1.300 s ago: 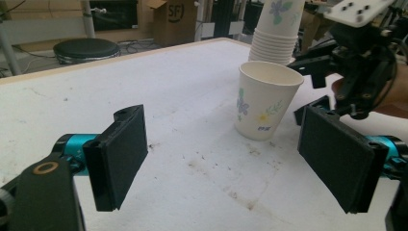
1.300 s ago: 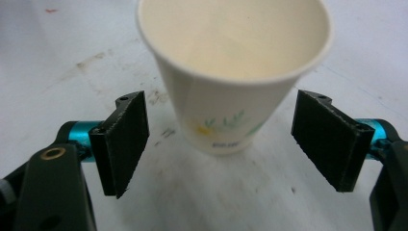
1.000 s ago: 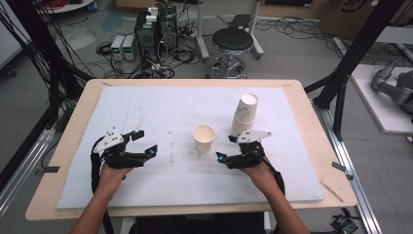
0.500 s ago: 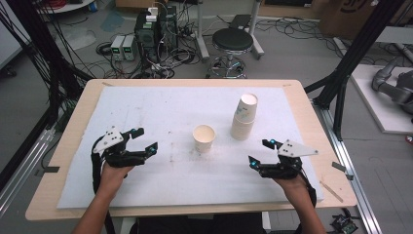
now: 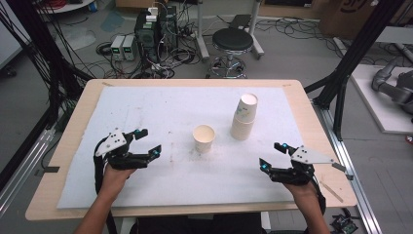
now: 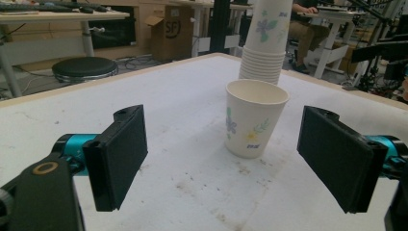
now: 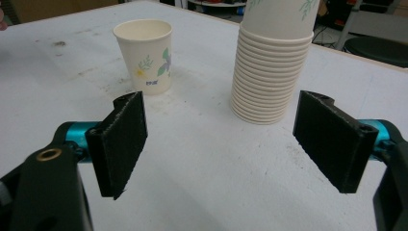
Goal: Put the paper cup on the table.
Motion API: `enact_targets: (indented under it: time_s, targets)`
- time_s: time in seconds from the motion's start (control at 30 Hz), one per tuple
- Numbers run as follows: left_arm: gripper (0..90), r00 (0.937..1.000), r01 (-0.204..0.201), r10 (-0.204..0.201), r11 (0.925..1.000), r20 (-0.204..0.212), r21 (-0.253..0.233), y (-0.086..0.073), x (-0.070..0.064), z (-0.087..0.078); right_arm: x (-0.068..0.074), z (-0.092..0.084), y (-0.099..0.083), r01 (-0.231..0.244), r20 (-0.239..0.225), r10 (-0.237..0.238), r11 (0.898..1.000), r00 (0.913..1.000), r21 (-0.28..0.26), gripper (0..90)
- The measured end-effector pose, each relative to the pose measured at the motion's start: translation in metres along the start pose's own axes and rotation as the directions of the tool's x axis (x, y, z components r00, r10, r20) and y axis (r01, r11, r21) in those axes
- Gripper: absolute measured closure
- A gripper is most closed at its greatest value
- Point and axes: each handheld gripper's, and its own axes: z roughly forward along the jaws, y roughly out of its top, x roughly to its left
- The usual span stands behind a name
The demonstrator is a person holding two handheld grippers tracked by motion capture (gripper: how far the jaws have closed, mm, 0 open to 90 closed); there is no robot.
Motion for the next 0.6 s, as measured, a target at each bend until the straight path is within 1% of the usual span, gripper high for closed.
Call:
enact_targets:
  time_s: [0.17, 0.6]
  targets:
    - [17.8, 1.0, -0.002, 0.002, 1.0, 0.007, -0.004, 0.0017, -0.0011, 0.0, 0.0008, -0.0017, 0.0006, 0.004, 0.012, -0.004, 1.0, 0.9999, -0.004, 19.6]
    - [17.7, 1.0, 0.001, -0.001, 1.0, 0.001, -0.002, 0.001, 0.0005, -0.0011, 0.0023, 0.0022, 0.0006, 0.019, 0.011, -0.019, 1.0, 0.9998, 0.014, 19.7]
